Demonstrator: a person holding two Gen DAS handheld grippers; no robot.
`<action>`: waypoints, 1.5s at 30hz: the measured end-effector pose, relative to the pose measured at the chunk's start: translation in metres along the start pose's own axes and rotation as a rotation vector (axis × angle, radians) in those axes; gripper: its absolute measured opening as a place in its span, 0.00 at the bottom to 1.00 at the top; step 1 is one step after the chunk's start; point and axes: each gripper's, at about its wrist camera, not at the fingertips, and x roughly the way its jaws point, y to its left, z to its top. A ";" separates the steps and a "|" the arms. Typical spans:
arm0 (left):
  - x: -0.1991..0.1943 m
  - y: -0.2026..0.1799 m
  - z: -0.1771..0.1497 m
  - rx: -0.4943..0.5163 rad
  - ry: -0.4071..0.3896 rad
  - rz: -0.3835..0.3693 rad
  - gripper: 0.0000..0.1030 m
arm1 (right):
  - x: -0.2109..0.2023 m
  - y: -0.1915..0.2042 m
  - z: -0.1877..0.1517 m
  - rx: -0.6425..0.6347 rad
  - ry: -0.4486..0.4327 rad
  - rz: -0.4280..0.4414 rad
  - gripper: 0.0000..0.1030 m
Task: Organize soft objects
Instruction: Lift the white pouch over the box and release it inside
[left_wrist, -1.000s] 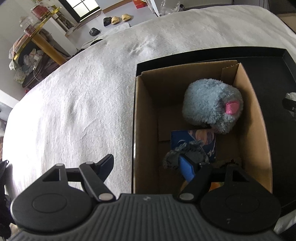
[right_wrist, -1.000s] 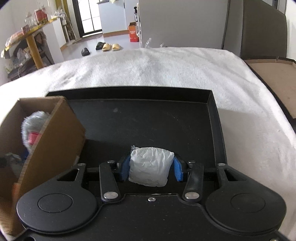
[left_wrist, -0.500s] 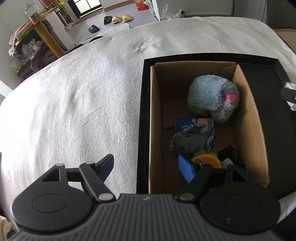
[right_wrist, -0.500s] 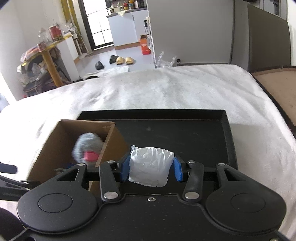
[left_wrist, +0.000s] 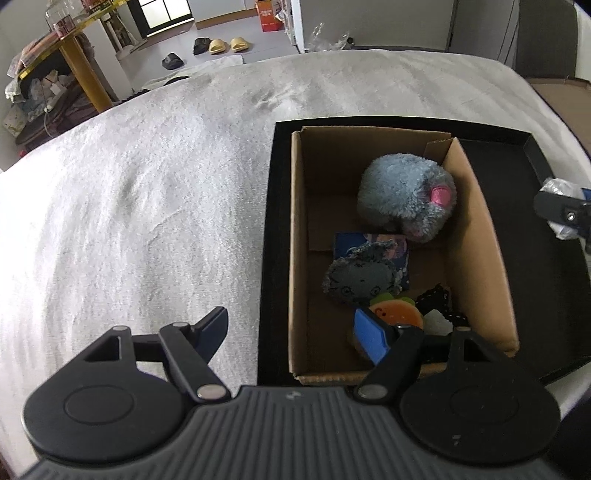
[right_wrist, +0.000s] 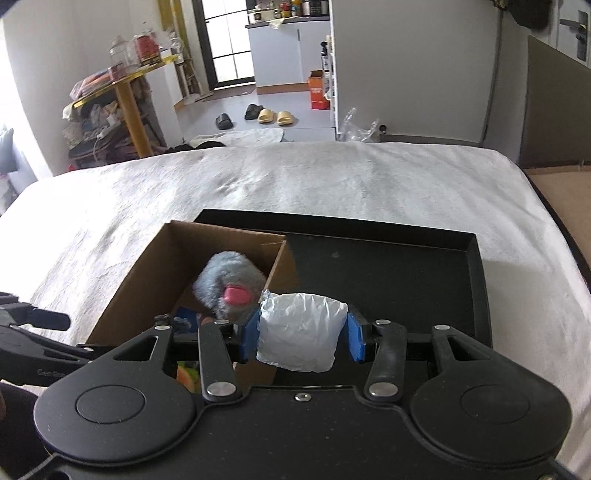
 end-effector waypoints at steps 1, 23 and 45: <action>0.000 0.000 -0.001 0.000 -0.001 -0.008 0.71 | -0.001 0.003 0.000 -0.007 0.000 0.004 0.45; 0.016 0.013 -0.004 -0.020 0.053 -0.170 0.37 | 0.002 0.065 0.010 -0.172 0.043 0.062 0.45; 0.024 0.021 -0.007 -0.046 0.096 -0.187 0.11 | -0.006 0.060 -0.002 -0.166 0.055 -0.036 0.69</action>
